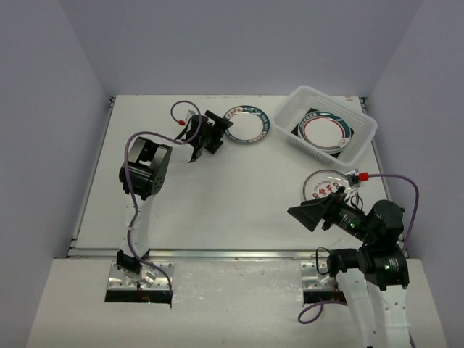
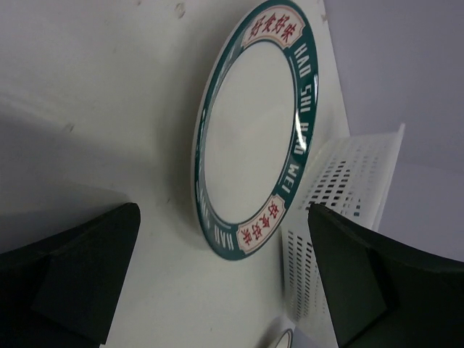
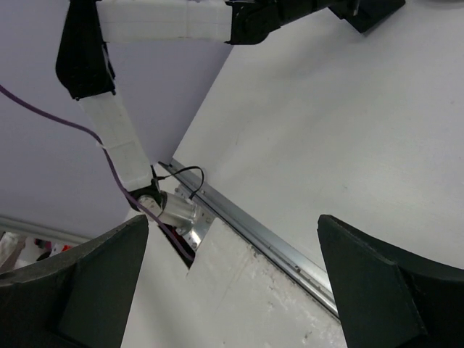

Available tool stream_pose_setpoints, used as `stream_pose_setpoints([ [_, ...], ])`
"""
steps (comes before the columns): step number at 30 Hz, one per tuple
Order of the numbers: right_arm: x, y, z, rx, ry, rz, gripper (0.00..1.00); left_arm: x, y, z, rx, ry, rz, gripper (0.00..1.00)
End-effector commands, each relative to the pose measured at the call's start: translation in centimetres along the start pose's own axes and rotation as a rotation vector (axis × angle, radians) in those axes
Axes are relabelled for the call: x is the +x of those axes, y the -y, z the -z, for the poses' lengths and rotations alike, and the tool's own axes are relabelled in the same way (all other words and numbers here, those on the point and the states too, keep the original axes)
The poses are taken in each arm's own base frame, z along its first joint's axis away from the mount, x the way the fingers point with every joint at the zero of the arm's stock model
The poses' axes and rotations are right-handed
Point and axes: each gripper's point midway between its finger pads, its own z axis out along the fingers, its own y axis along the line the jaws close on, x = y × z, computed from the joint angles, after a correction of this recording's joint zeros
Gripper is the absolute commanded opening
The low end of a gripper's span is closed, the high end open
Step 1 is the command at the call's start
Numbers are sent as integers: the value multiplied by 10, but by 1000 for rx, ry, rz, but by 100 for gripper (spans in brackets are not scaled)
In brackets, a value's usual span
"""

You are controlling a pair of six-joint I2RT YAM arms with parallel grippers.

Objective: Place the plates into the plastic bin on the countertop

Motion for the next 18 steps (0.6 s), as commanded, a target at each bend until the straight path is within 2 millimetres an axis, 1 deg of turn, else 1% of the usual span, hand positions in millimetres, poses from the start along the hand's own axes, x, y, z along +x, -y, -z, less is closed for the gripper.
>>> stream_pose_setpoints([
  [1, -1, -8, 6, 2, 3, -2, 99, 20, -69, -30, -289, -84, 40, 90],
  [3, -2, -6, 6, 12, 4, 3, 99, 24, -74, -38, -299, -101, 52, 77],
  [6, -6, -6, 7, 26, 12, 30, 99, 26, -77, -44, -293, -103, 69, 31],
  [8, -8, -5, 7, 35, 19, 44, 99, 26, -74, -47, -285, -106, 73, 10],
  [9, -9, -3, 7, 45, 20, 45, 99, 25, -71, -48, -274, -109, 68, 3],
  [10, -10, -2, 6, 51, 22, 47, 99, 26, -71, -48, -271, -112, 65, 0],
  [11, -10, 0, 6, 56, 21, 46, 99, 24, -70, -45, -267, -108, 57, 0],
  [12, -10, 4, 4, 70, 18, 41, 99, 17, -56, -37, -233, -87, 25, 0],
  [13, -9, 9, 2, 83, 14, 31, 99, 11, -47, -26, -212, -63, -12, 0],
  [14, -7, 13, 0, 90, 8, 16, 99, 5, -41, -12, -204, -38, -42, 0],
  [15, -5, 17, -3, 95, 2, -4, 99, -8, -16, 9, -158, 4, -78, 0],
  [16, -6, 20, -6, 89, 2, -13, 99, -15, -2, 28, -126, 35, -107, 0],
  [18, -6, 26, -14, 71, 8, -30, 99, -15, 20, 75, -35, 70, -184, 0],
])
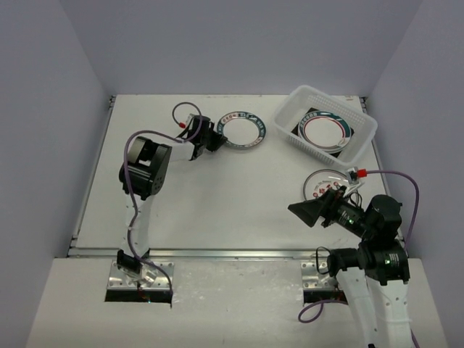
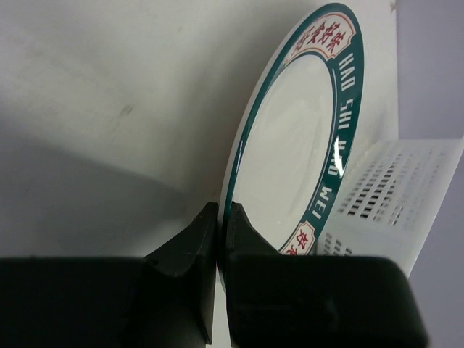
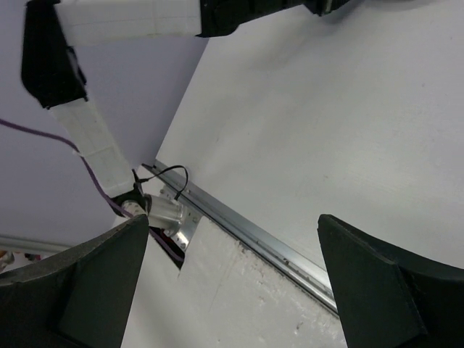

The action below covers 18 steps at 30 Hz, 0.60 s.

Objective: Place the plates into the plastic bin on the countertop

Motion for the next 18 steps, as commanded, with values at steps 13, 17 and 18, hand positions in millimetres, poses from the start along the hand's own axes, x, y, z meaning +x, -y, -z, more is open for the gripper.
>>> stream_pose_setpoints([
  [13, -14, 49, -93, -105, -102, -175, 99, 102, -21, 294, 425, -276, -453, 0],
  [17, -5, 59, -113, -2, -162, -150, 99, 122, -15, 323, 509, -352, -470, 0],
  [18, 0, 64, -115, 21, -175, -141, 97, 123, -10, 331, 538, -357, -466, 0],
])
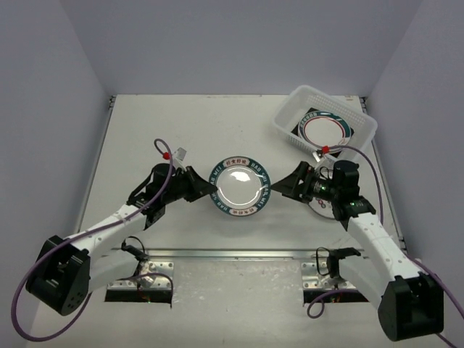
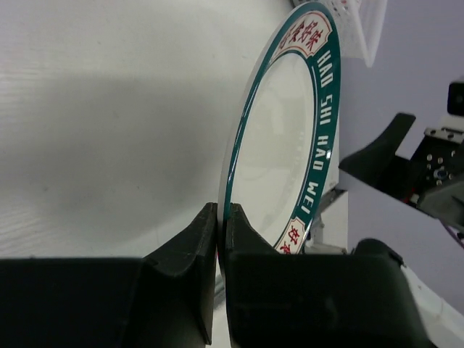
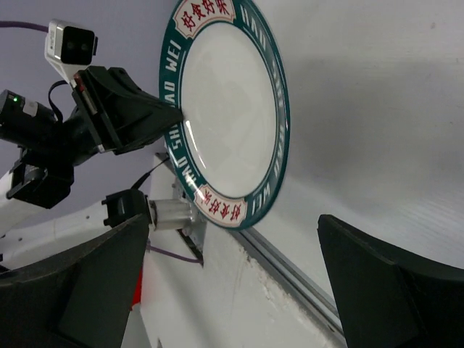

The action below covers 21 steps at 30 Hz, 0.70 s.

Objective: Place the plates into the plastic bin on the countertop

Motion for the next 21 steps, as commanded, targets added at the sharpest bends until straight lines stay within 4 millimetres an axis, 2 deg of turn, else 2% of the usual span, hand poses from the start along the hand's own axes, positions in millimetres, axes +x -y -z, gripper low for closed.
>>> stream_pose_setpoints([
  [1, -22, -10, -15, 29, 43, 141, 95, 6, 58, 26, 234, -24, -74, 0],
  [4, -11, -2, -23, 57, -9, 133, 89, 9, 67, 31, 275, -28, -70, 0],
  [7, -4, -6, -26, 34, -38, 132, 77, 12, 69, 30, 290, -39, -66, 0],
  [10, -5, -12, -26, 8, -27, 129, 12, 9, 72, 27, 292, -28, -65, 0],
  [11, -6, -14, -26, 0, -18, 128, 0, 5, 73, 26, 291, -16, -69, 2],
  [12, -8, -16, -25, -5, -8, 127, 0, 0, 76, 25, 284, 3, -78, 16],
  [13, -9, -17, -25, -8, 0, 120, 0, -6, 76, 24, 261, 24, -87, 49],
  [14, -11, -17, -25, -3, 15, 114, 0, -16, 74, 23, 212, 56, -97, 75],
  [15, -18, -16, -24, 14, 46, 110, 0, -28, 72, 25, 149, 100, -121, 91],
  [16, -25, -14, -22, 33, 80, 103, 0, -43, 74, 29, 98, 151, -149, 100],
  [17, -30, -12, -20, 49, 109, 85, 0, -58, 77, 37, 56, 201, -168, 100],
  [21, -60, -5, -5, 92, 240, 12, 0, -100, 58, 87, -156, 448, -192, 100],
])
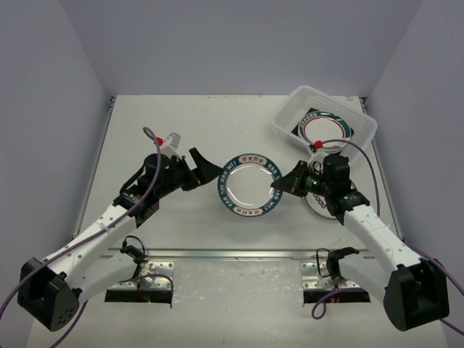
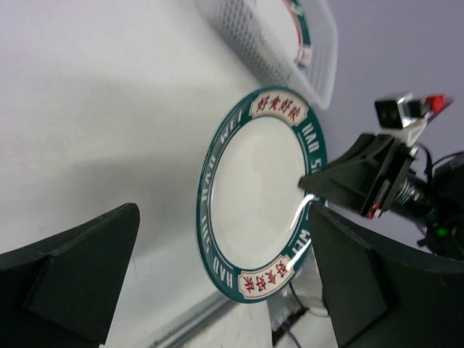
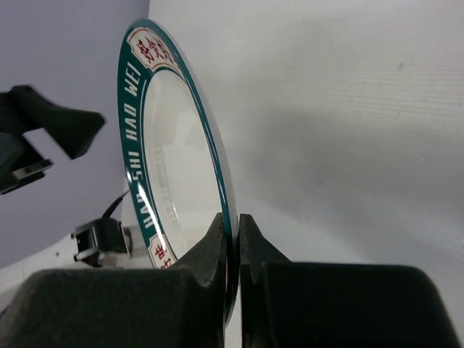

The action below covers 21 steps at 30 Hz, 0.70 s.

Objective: Place the plates into the plastic bin on the countertop

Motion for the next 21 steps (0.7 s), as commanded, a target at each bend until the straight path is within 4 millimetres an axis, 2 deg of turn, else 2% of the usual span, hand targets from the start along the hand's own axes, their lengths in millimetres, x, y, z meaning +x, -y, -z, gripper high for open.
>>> stream_pose_setpoints([
  [1, -56, -3, 17, 18, 229, -57, 0, -73, -13, 60, -232, 347, -99, 100],
  [4, -103, 32, 44, 169, 410, -173, 0, -86, -20, 95, -305, 429, -128, 100],
  [6, -132, 64, 67, 296, 526, -282, 0, -77, -17, 107, -268, 397, -208, 100],
  [7, -147, 84, 80, 357, 583, -348, 0, -70, -18, 105, -254, 367, -235, 100],
  [9, -171, 104, 98, 410, 682, -444, 0, -49, -22, 99, -224, 270, -292, 100],
  [11, -190, 125, 107, 457, 753, -542, 0, -32, -28, 95, -212, 204, -311, 100],
  [13, -207, 144, 110, 504, 806, -606, 0, -26, -15, 95, -137, 196, -333, 100],
  [15, -227, 148, 111, 507, 846, -625, 0, -24, -7, 95, -86, 203, -354, 100],
  [16, -232, 158, 105, 524, 831, -644, 0, -23, -8, 94, -87, 199, -352, 100],
  [18, -251, 163, 94, 528, 788, -649, 0, -18, -9, 91, -80, 176, -351, 100],
  [19, -250, 173, 82, 541, 732, -666, 0, -16, -9, 89, -75, 161, -353, 100],
  [21, -266, 173, 76, 526, 722, -648, 3, -14, -9, 87, -73, 153, -355, 100],
])
